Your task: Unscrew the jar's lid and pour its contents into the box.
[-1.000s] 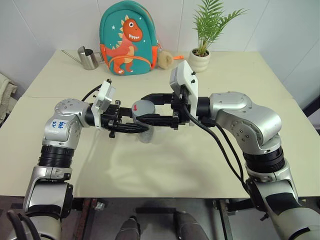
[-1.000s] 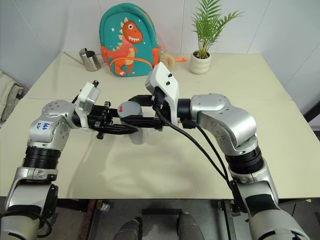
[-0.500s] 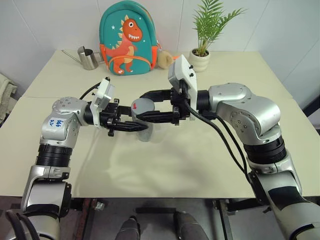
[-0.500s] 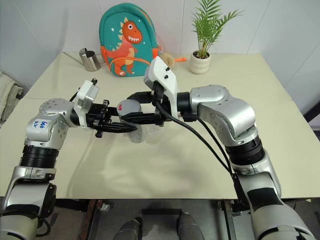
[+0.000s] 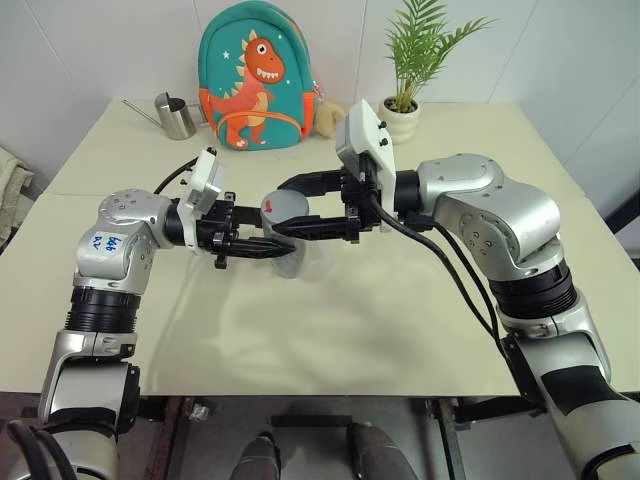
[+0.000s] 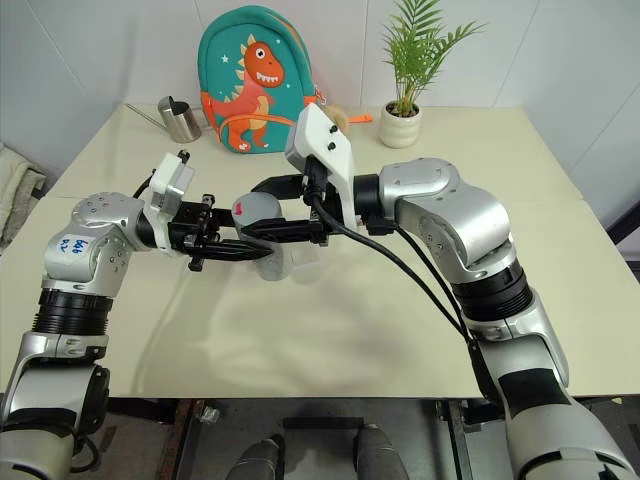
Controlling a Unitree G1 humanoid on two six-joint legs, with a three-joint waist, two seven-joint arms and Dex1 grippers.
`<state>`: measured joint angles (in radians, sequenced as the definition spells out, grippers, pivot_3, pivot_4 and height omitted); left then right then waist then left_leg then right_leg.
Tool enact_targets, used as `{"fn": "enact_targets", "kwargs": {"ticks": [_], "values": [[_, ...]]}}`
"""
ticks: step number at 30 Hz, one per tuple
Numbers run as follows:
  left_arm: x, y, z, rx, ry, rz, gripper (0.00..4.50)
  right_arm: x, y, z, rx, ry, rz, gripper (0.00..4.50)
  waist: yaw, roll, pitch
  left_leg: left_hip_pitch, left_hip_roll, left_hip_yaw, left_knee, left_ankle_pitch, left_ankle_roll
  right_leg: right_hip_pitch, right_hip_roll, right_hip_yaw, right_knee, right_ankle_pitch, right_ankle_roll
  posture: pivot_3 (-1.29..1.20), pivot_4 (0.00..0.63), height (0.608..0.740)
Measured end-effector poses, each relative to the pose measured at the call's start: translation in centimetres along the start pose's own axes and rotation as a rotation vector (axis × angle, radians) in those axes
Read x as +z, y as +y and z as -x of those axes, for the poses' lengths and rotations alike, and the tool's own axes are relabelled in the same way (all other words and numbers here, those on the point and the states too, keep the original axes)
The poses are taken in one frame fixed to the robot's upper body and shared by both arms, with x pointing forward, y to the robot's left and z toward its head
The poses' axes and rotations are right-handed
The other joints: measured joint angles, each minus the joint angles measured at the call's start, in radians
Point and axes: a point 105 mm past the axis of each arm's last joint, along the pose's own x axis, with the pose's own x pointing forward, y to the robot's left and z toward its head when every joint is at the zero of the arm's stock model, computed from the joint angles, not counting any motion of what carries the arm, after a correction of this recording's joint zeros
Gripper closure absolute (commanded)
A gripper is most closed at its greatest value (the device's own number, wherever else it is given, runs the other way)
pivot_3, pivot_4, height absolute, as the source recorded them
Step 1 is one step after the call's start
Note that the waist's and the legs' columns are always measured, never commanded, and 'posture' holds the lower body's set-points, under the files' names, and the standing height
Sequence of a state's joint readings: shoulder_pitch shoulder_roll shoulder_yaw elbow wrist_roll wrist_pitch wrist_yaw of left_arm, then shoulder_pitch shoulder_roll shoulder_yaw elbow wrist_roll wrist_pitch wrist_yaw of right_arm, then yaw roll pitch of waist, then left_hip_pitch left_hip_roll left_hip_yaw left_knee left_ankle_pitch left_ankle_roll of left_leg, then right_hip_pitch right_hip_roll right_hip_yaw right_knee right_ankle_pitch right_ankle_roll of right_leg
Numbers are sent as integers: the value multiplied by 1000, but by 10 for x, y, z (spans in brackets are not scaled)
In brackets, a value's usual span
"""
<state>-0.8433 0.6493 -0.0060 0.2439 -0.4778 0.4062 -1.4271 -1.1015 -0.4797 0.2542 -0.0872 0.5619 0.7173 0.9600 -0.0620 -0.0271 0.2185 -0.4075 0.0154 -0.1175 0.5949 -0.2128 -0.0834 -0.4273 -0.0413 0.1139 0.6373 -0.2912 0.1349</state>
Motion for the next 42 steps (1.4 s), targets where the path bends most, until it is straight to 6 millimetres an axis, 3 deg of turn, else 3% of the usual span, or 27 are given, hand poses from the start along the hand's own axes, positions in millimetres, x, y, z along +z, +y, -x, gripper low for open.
{"fn": "enact_targets", "kwargs": {"ticks": [42], "values": [[12,0,-5,-50,-13,-27,2639,10,-7,7,134,-21,23,1946,0,0,0,0,0,0,0,0,0,0,0,0,0,0,0,0,150,740]]}}
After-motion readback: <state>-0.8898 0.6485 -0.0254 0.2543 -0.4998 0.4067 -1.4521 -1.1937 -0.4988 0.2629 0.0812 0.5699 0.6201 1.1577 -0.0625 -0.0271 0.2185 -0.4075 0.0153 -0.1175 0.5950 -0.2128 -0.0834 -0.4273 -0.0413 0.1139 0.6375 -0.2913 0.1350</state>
